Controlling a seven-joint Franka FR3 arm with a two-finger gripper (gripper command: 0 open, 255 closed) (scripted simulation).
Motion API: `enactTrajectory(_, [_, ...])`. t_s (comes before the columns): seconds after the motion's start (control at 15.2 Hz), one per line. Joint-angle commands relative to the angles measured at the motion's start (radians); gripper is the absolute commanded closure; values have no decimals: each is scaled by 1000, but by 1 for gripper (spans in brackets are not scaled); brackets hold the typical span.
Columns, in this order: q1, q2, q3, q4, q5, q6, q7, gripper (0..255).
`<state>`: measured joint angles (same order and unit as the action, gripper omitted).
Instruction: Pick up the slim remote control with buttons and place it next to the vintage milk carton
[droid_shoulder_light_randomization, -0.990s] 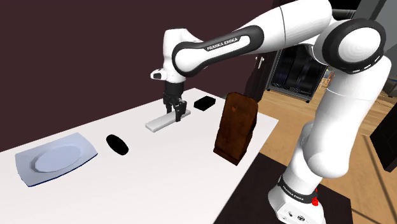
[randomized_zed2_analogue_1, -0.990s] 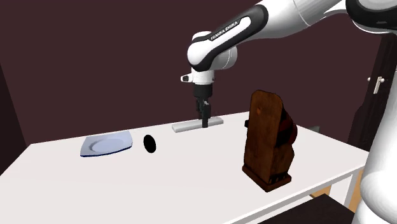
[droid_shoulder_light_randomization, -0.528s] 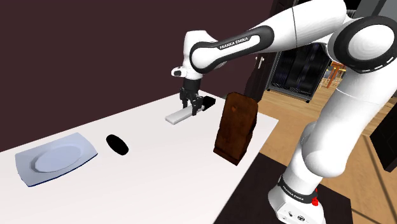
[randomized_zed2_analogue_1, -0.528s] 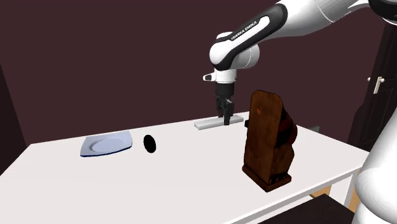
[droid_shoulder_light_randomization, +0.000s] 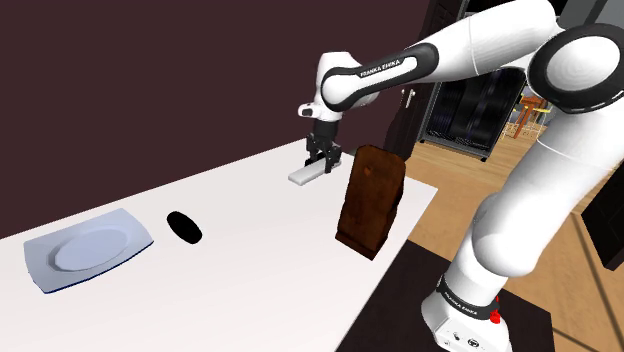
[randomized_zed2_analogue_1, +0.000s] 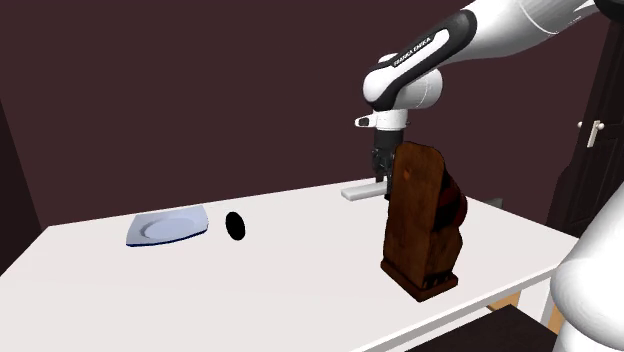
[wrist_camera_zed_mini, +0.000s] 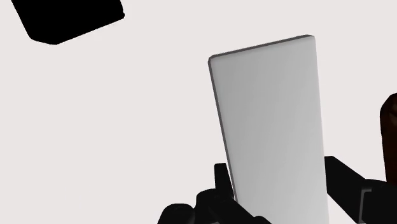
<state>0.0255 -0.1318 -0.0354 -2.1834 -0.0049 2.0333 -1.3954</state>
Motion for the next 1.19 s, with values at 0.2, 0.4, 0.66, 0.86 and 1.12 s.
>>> enactTrajectory(0.2, [-58,-7,-73,-5,-15,-1,-126,255])
enactTrajectory(0.4, [-92,0,-116,4,-21,-2,-199,255])
enactTrajectory(0.66, [-136,24,-173,31,-26,-5,-298,255])
enactTrajectory(0.86, [-169,52,-215,64,-25,-8,-374,255])
enactTrajectory(1.12, [-214,104,-267,123,-14,-16,-477,255])
